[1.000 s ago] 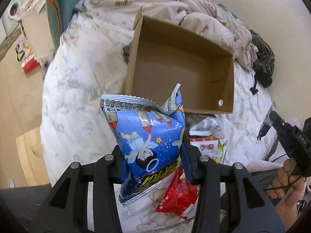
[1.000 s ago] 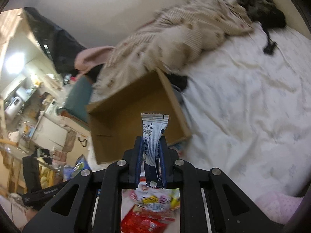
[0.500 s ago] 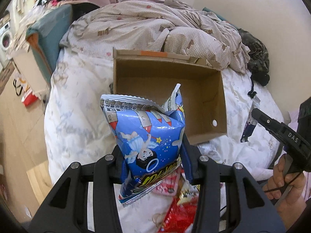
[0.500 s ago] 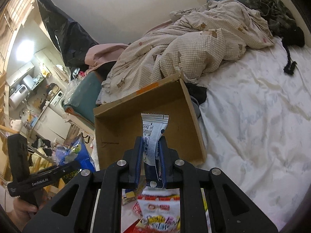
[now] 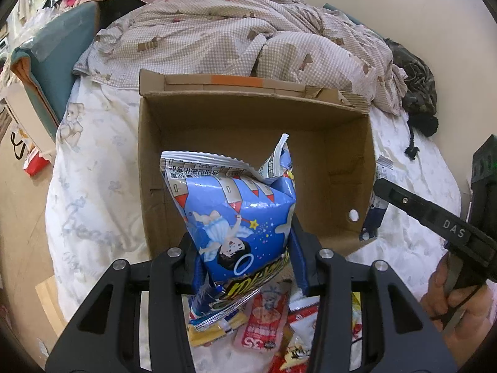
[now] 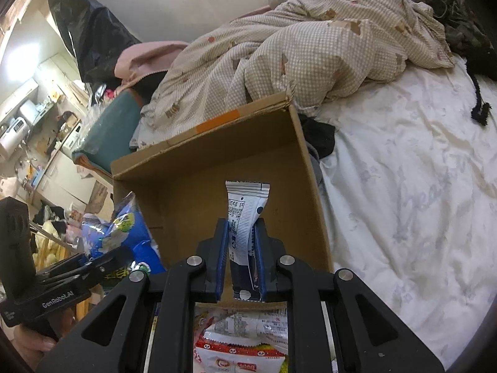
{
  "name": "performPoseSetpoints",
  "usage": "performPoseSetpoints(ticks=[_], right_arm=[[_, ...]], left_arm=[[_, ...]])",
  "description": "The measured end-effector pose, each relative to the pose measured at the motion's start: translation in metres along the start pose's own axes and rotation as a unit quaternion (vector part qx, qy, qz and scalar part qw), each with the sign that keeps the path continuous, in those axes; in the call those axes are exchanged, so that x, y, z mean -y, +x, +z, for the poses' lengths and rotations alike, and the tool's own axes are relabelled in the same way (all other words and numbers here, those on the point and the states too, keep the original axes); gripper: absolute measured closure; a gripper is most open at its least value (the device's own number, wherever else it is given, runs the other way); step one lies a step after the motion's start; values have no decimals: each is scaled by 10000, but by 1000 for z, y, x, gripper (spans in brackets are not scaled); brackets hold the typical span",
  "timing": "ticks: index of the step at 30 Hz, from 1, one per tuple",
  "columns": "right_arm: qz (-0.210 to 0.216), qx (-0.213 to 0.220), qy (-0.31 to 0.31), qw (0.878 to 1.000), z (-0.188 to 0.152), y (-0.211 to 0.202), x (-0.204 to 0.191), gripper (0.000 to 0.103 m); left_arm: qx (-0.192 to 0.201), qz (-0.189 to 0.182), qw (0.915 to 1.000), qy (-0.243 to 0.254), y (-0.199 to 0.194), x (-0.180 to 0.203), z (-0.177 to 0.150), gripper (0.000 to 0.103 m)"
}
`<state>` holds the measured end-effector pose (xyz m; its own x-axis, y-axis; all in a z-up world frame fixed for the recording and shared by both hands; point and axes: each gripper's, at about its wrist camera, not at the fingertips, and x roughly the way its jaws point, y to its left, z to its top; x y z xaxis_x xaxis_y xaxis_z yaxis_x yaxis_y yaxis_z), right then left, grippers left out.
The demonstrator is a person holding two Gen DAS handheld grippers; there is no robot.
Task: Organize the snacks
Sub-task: 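Carry the blue chip bag into the box and open the left gripper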
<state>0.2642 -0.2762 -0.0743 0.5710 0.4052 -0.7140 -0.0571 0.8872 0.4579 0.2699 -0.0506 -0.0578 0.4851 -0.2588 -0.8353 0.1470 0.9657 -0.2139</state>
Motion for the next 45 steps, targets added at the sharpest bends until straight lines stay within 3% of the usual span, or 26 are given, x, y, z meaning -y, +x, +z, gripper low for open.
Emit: performPoseSetpoints(ticks=[8,23,25,27,29,31,34,36,37,38,45], right_arm=[[-110,-270,-89,9995,-3,20,-3,86],[-233,-270,-69,9993,-6,21,-1,82],[-223,-243,-46,9994,-6,20,-2,82],[-230,-229,-55,9995,-5,19,-2,82],[-231,-245,-64,9994,-5,20,-3,82],[-238,-252,-58,9994,-4,20,-3,82],[-267,-288,-26,9992,-4,20,-2,70],[-272,-252,-5,9993,-4,19,-1,50],[-269,-193,3,9995,-4,17,-1,34],[-281,-84,2,9996,-3,13,-2,28],[-239,117,-21,9996,-3,0,-6,26]], left_arm=[[-15,193,9998,101,15,-3,-2,63],[49,348,9988,332,17,7,-6,58],[23,308,9989,345,17,8,-6,50],[109,365,9986,374,14,10,-7,29],[210,378,9982,420,11,13,-8,19],[271,347,9978,503,7,16,-9,18],[351,388,9969,588,4,20,-9,18],[424,390,9968,554,1,19,-9,18],[450,394,9968,530,-1,19,-9,18],[499,405,9967,487,-3,17,-10,18],[781,497,9951,340,-21,9,-14,18]])
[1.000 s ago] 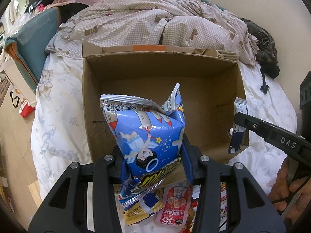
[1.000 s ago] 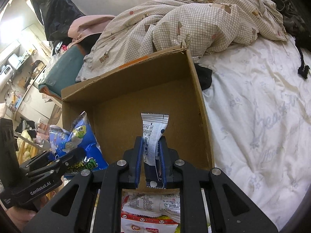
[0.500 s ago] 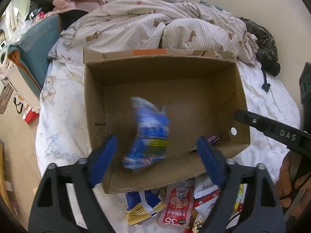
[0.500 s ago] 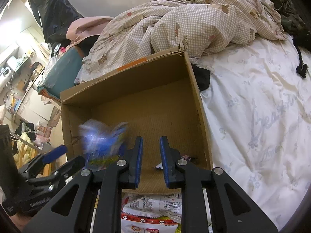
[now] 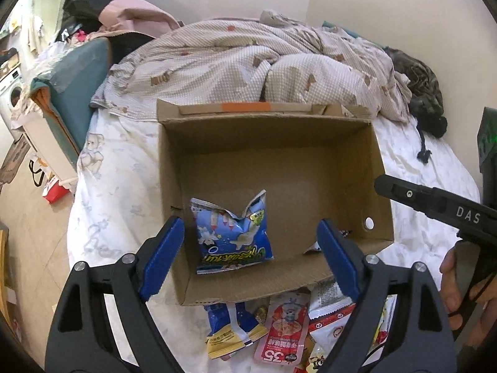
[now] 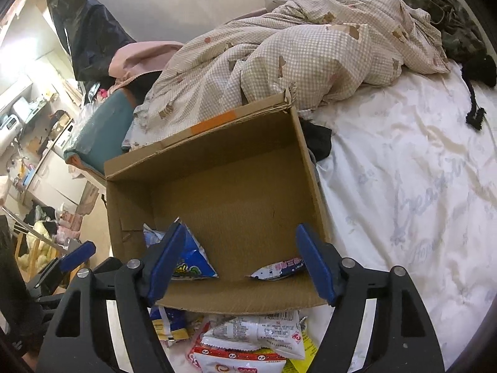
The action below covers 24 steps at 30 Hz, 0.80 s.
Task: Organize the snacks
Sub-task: 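Carry the blue chip bag into the box and open the left gripper, then move the left gripper back toward the snack pile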
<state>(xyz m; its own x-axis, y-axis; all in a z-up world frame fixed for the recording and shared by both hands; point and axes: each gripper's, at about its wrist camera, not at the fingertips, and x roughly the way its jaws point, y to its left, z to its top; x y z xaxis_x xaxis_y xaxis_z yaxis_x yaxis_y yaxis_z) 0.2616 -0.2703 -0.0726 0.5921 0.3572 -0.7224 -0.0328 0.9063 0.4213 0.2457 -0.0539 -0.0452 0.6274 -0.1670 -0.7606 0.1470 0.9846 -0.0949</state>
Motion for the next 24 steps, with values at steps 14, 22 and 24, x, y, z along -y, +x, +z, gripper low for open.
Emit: performPoseSetpoints(ticks=[14,22,24], right_arm=[[-103,177,-110,9997,-22,-43,-7,26],[-110,49,-40,9999,-52,-65,-5,26],[-117,51,-3,9999,-58,-71,-3,26]], left_arm=[[13,220,9996,-193,-35,-14,-18,18],[-75,114,9997,-199,-56,-10,-40,18],[-151,84,9996,-214,-59,-10,-47,18]])
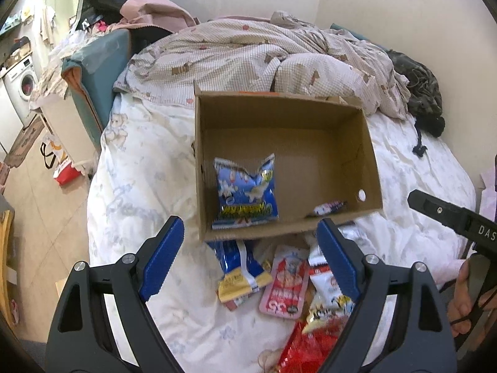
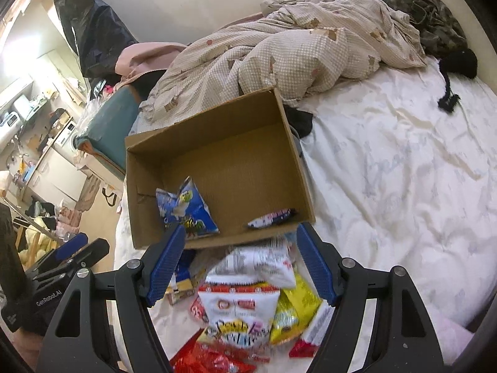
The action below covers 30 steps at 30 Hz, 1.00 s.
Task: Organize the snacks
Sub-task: 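Move the left gripper back toward the snack pile, then grasp the red candy bag with the left gripper and lift it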
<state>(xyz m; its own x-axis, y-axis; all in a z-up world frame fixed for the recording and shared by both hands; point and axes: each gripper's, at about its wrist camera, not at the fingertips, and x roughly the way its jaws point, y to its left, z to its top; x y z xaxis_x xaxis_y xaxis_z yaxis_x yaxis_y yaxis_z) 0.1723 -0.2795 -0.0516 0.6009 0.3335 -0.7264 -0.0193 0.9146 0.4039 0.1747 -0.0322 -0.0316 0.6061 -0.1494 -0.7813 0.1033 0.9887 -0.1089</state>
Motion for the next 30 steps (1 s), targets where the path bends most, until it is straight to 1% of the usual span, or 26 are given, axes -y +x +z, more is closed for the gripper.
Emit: performPoseSetpoints(ticks=[8,10,13,16,20,21,23,24,25,26,29,30], right_arm=[[-62,-156,286,9995,-21,-9,12,26],[-158,-264,365,9989,-26,-8,15,26],[-131,-376,520,9979,-30,-5,21,26],[-210,-389,508,9977,-32,-5,26,26],[-260,-429,613,9969,-35,-6,35,26],[-274,-436,634,9967,-35,-7,36,26],[-313,-452,680,9962,-35,-6,39,26],[-319,-458,698,9960,-35,-6,40,26],[-316,-459,724,9958,-35,-6,41,26],[-311,-462,742,9957,-35,-5,41,26],[-309,-466,717,9959,-34,-5,41,26],[-308,-474,693,9960,-34,-4,40,26]], left_arm=[[-299,18,9995,-55,-2,1,-25,18],[-436,-33,9990,-75,1,2,-31,18],[-674,-142,9976,-67,9,6,-40,18],[-906,-209,9957,-5,16,12,-49,18],[-1359,-420,9897,128,30,25,-64,18],[-1594,-527,9855,233,37,31,-70,18],[-2170,-798,9714,542,53,47,-86,18],[-2517,-941,9604,735,62,58,-97,18],[-2717,-1004,9532,873,68,66,-107,18],[-2839,-988,9480,1047,72,74,-116,18],[-3042,-650,9352,1693,86,94,-140,18],[-3100,-627,9325,1747,89,96,-144,18]])
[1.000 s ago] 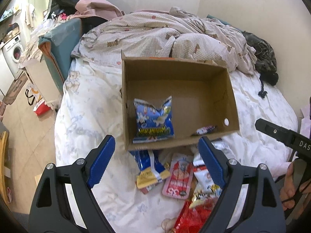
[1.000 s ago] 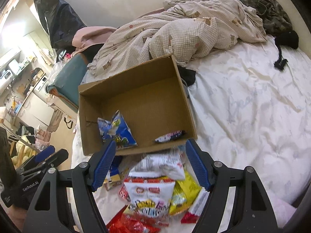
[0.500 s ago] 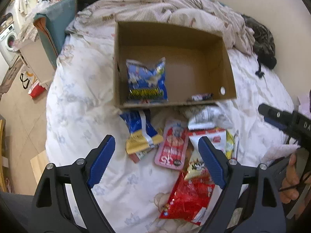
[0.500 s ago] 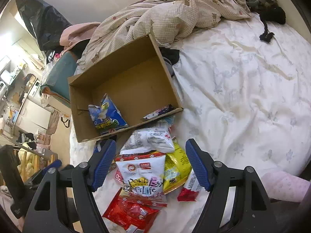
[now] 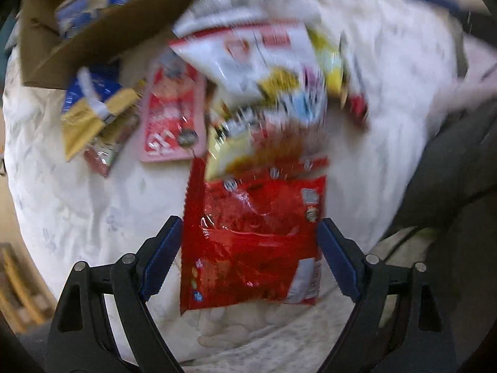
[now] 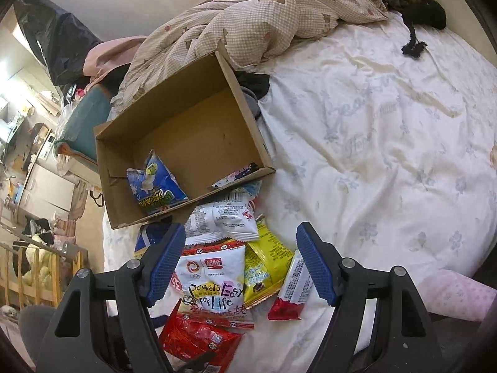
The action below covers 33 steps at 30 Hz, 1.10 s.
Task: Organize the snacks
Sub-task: 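Grasp the red candy bag with the left gripper and lift it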
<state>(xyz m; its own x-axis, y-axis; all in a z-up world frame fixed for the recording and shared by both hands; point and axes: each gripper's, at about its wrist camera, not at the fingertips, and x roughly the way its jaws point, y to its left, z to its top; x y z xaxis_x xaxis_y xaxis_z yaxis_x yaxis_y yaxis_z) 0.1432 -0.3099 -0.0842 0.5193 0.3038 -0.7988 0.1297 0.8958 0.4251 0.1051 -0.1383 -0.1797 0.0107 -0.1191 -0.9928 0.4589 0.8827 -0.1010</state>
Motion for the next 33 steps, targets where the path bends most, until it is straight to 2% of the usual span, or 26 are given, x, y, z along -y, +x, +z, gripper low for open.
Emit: performPoseSetpoints(ticks=[3,8,9,10,11,12,14,16,19,23,26,28,31,33], right_arm=[[-17,-7,-64,10000,0,0,-2,26],[-20,-7,-44,10000,-1,1,-3,26],[-21,-7,-33,10000,0,1,-2,26],[-19,-4,-12,10000,0,1,-2,26],[-19,2,3,10000,0,1,-2,26],[-22,12,19,10000,1,0,-1,26],[-14,29,63,10000,2,-1,1,26],[-14,31,116,9999,2,-2,4,26],[-32,-31,267,9996,3,0,11,26],[-171,-206,604,9978,2,5,27,26],[-532,-484,865,9936,-2,16,44,26],[-624,-933,1310,9850,-8,31,61,27],[-724,-1421,1366,9777,-13,50,66,47],[-961,-1635,1108,9756,-14,64,60,47]], left_arm=[[-244,-197,9994,-135,14,-2,1,18],[-335,-375,9982,-324,22,-9,0,19],[-330,-374,9983,-297,21,-9,0,28],[-337,-407,9982,-292,21,-8,-2,31],[-336,-455,9979,-310,18,-9,-4,45],[-344,-554,9973,-341,16,-10,-6,55],[-362,-653,9965,-371,8,-13,-10,62],[-326,-591,9969,-417,-3,-20,-17,63],[-138,-654,9965,-498,-27,-31,-22,64],[431,-586,9949,-705,-66,-51,-22,64],[987,-494,9862,-1234,-90,-76,-23,63],[1190,-440,9792,-1582,-96,-89,-23,63],[1319,-393,9697,-2019,-95,-105,-21,63],[1378,-359,9651,-2200,-97,-112,-20,63]])
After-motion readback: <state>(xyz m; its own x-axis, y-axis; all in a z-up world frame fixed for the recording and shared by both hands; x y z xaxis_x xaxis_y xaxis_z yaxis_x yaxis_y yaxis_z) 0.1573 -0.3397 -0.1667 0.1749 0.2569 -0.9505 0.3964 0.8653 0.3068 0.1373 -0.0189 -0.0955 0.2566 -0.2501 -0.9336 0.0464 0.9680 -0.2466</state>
